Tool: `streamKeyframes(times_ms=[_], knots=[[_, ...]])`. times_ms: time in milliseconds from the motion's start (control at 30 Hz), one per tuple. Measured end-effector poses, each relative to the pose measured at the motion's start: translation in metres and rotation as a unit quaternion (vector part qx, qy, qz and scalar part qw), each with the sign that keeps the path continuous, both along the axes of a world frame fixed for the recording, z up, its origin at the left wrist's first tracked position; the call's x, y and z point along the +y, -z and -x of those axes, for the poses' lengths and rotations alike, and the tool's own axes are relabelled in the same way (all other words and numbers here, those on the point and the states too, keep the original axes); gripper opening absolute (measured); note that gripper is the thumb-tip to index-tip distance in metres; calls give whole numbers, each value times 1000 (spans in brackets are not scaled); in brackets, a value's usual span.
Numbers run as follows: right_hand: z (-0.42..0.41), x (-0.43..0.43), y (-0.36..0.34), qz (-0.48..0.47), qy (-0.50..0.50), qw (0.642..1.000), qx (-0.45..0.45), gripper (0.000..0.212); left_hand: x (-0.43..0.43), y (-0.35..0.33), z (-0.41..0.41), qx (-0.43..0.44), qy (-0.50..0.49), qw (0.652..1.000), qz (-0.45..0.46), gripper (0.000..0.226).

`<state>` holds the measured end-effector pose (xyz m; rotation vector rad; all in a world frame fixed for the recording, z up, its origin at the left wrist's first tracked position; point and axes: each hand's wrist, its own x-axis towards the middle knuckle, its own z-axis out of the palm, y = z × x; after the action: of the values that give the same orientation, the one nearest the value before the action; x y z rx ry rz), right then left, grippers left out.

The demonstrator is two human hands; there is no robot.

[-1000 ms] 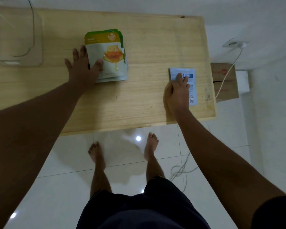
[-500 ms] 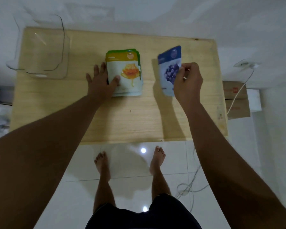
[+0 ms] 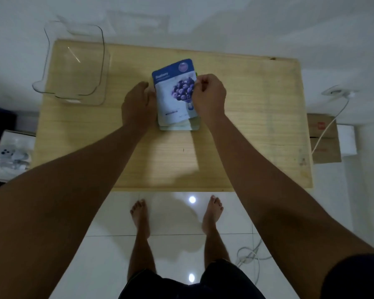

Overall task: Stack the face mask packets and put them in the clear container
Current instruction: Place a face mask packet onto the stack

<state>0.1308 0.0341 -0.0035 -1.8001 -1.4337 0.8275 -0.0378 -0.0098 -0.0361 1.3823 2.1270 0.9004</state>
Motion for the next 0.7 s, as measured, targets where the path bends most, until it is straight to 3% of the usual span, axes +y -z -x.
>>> streamKeyframes(times_ms=[67, 267, 333, 400, 467, 567, 700], knots=[[2, -2, 5, 6, -29, 999, -38, 17, 7, -6, -3, -9, -22, 1000, 3, 40], [7, -6, 20, 117, -48, 987, -105, 69, 20, -5, -4, -1, -19, 991, 131, 61], [9, -4, 21, 138, -47, 984, -106, 75, 24, -8, -4, -64, -20, 985, 161, 65], [10, 1, 19, 161, -46, 982, -87, 77, 30, -12, -1, -179, -44, 965, 185, 70], [9, 6, 16, 187, -49, 978, -74, 78, 36, -16, -1, -253, -55, 944, 206, 61], [6, 13, 12, 214, -52, 974, -55, 70, 44, -25, -4, -312, -65, 916, 243, 36], [5, 20, 11, 236, -48, 970, -21, 58, 51, -28, 2, -374, -72, 874, 301, 47]])
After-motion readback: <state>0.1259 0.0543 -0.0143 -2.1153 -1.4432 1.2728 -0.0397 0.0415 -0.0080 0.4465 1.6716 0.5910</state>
